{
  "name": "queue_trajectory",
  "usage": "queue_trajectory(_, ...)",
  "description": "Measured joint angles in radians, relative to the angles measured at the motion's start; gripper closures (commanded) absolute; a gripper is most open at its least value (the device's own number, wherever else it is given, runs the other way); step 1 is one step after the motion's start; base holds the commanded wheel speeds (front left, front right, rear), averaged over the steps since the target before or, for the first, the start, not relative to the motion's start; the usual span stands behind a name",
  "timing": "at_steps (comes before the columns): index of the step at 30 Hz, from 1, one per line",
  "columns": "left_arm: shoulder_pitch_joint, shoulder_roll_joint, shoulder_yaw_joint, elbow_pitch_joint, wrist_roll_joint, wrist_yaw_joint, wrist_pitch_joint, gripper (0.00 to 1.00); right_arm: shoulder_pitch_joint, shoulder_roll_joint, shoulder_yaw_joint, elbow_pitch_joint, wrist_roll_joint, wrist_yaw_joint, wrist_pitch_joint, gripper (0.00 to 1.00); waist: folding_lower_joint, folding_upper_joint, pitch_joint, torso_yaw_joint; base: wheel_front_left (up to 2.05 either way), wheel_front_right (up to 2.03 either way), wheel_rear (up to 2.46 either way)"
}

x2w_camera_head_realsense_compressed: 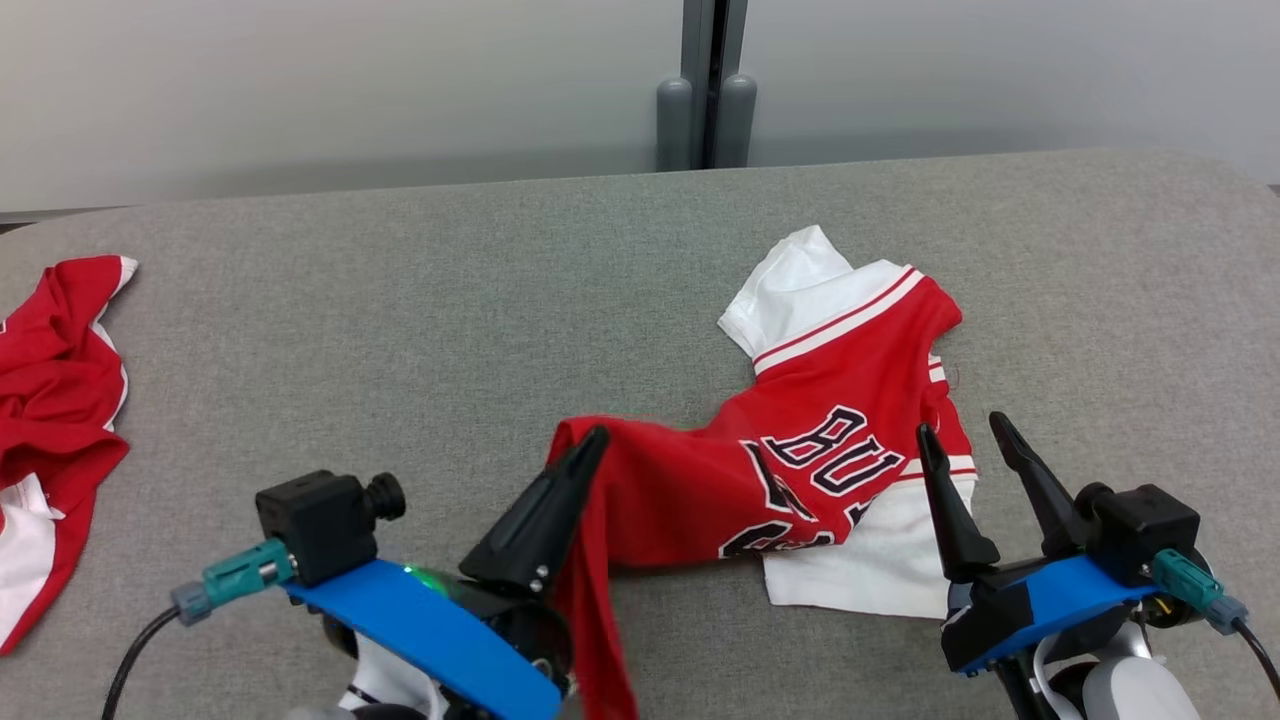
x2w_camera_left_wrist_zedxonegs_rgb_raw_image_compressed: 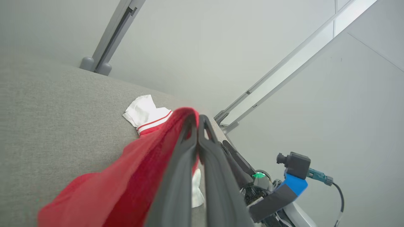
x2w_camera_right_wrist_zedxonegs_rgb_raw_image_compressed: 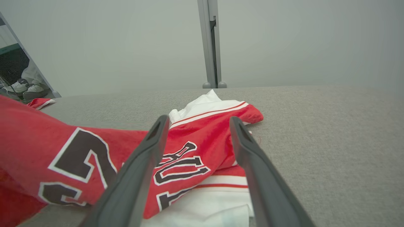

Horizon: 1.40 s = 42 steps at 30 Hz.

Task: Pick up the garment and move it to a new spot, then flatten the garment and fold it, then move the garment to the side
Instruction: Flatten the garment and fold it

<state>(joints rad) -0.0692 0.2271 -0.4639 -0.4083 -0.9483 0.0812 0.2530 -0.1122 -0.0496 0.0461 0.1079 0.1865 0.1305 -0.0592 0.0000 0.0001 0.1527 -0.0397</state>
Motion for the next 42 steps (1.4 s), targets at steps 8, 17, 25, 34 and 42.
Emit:
queue_trajectory(8, -0.113, 0.135, 0.06, 0.323, 0.212, 0.049, -0.041, 1.0, -0.008, 0.0, 0.015, 0.0, 0.01, 0.0, -0.008, 0.0, 0.0, 0.0, 0.034, -0.021, 0.0, 0.0, 0.0)
queue_trajectory(17, -0.372, 0.153, 0.069, 0.667, 0.366, 0.066, -0.153, 1.0, -0.053, 0.0, 0.02, -0.013, 0.008, 0.0, -0.013, 0.0, 0.0001, 0.0, 0.114, -0.055, 0.0, 0.0, 0.0)
queue_trajectory(25, -0.526, 0.187, 0.058, 0.835, 0.433, 0.049, -0.186, 1.0, -0.071, 0.0, 0.02, -0.003, 0.013, 0.0, -0.027, 0.0, 0.0001, 0.0, 0.166, -0.093, 0.0, 0.0, 0.0)
queue_trajectory(34, -0.572, 0.16, 0.047, 0.95, 0.446, 0.026, -0.294, 0.0, -0.084, 0.0, 0.017, 0.021, 0.018, 0.0, -0.039, 0.0, 0.0001, 0.0, 0.158, -0.097, 0.0, 0.0, 0.0)
queue_trajectory(42, -0.453, 0.084, 0.072, 0.97, 0.373, -0.012, -0.45, 0.0, -0.067, 0.0, 0.002, 0.03, 0.012, 0.0, -0.029, 0.0, 0.0001, -0.0001, 0.09, -0.07, 0.0, 0.0, 0.0)
